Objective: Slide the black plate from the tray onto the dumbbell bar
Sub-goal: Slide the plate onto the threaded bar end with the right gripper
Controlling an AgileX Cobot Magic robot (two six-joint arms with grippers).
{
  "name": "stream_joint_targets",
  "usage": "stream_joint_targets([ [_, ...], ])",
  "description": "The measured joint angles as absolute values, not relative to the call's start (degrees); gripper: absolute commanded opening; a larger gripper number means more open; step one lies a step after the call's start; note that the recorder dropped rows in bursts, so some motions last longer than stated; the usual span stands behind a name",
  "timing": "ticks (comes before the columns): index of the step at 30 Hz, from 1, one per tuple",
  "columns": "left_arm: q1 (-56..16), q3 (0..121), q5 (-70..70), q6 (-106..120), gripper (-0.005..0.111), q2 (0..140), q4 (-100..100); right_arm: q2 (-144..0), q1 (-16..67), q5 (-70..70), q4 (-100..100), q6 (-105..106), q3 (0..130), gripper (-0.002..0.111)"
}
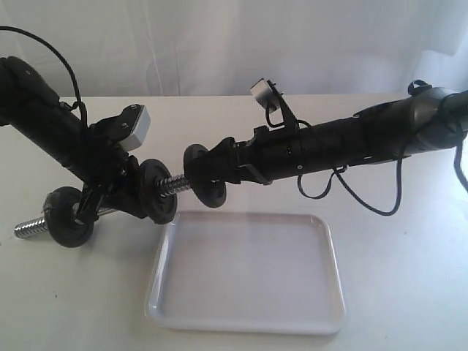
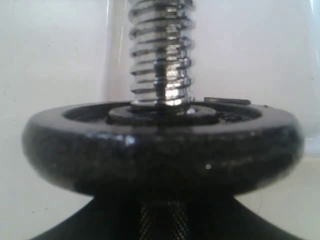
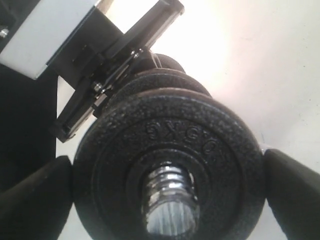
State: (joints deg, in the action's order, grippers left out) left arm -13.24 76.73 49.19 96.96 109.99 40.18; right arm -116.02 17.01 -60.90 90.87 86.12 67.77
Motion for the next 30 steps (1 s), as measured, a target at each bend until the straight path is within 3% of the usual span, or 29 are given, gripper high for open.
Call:
stream_joint_targets([
  [8,-13.2,76.5,49.0,97.4,0.0,110.2,40.9,-116.3,19.7,-56.7,92.4,86.4,67.8,0.001],
  [11,-13.2,76.5,48.8,97.4,0.0,110.2,40.9,-116.4,20.7,-55.3,93.0,86.5,67.8,0.007],
  [16,-13.2,76.5,48.8,97.9,0.0,110.2,41.0,-116.8,21.8,-54.2,93.7,86.5,67.8,0.031],
  [23,-13.2,76.4,48.8,98.5,0.0,110.2,41.0,-117.5,22.9,-53.7,94.8,87.6,67.9,0.08],
  [30,-13.3,76.4,48.9,98.6,0.0,110.2,41.0,-117.5,23.0,-53.3,94.7,87.7,67.9,0.1],
])
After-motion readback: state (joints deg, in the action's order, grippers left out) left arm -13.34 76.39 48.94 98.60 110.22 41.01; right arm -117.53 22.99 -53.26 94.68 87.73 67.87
